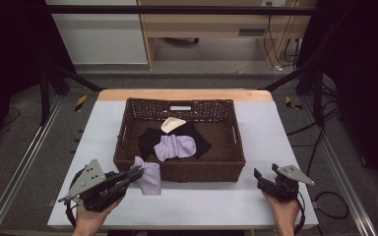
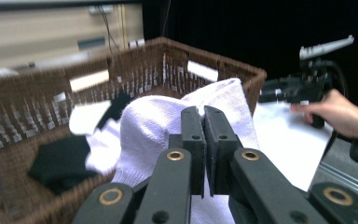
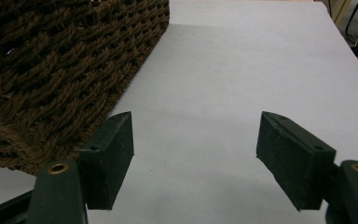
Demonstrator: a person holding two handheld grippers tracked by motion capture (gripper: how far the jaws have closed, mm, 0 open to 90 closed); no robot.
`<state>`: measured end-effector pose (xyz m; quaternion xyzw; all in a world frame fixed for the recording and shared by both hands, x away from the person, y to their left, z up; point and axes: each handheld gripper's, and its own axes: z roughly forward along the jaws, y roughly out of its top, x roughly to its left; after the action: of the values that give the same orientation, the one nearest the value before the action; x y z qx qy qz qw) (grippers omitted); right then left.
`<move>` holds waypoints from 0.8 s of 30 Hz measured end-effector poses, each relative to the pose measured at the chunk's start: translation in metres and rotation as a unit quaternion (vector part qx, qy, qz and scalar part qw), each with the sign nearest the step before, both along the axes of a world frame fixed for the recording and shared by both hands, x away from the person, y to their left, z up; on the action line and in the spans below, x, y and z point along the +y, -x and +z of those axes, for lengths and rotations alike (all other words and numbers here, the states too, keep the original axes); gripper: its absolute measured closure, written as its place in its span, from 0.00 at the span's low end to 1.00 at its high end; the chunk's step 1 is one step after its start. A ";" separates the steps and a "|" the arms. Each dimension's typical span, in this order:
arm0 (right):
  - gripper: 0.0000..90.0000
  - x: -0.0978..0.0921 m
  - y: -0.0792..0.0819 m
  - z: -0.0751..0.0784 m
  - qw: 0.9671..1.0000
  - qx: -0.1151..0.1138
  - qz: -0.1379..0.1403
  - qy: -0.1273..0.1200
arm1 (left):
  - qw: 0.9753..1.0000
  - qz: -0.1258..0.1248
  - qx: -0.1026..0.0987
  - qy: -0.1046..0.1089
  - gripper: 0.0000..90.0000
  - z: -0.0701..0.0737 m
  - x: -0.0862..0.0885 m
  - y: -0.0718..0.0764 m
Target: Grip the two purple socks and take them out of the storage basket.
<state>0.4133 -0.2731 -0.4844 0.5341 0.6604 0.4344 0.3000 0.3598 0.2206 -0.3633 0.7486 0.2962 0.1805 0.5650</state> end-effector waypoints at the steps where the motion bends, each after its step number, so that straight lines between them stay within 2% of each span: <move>1: 0.31 0.000 0.000 0.000 1.000 0.000 0.000 0.000 | 1.000 0.001 0.006 -0.003 0.96 -0.005 0.001 0.000; 9: 0.32 0.000 0.000 0.000 1.000 -0.002 0.001 0.003 | 0.998 -0.004 0.052 -0.038 0.96 -0.038 -0.003 0.003; 14: 0.32 0.000 0.001 0.000 1.000 -0.004 0.000 0.003 | 0.994 0.006 0.074 -0.077 0.96 -0.060 -0.010 -0.007; 18: 0.34 0.001 0.003 0.001 1.000 -0.016 -0.004 0.006 | 0.992 0.009 0.085 -0.098 0.96 -0.071 -0.016 -0.013; 24: 0.36 0.000 0.005 0.002 0.999 -0.029 -0.013 0.012 | 0.988 -0.001 0.102 -0.117 0.96 -0.084 -0.028 -0.018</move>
<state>0.4080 -0.2727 -0.4828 0.5259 0.6498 0.4376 0.3312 0.3778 0.1922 -0.4470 0.8242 0.3284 0.1363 0.4407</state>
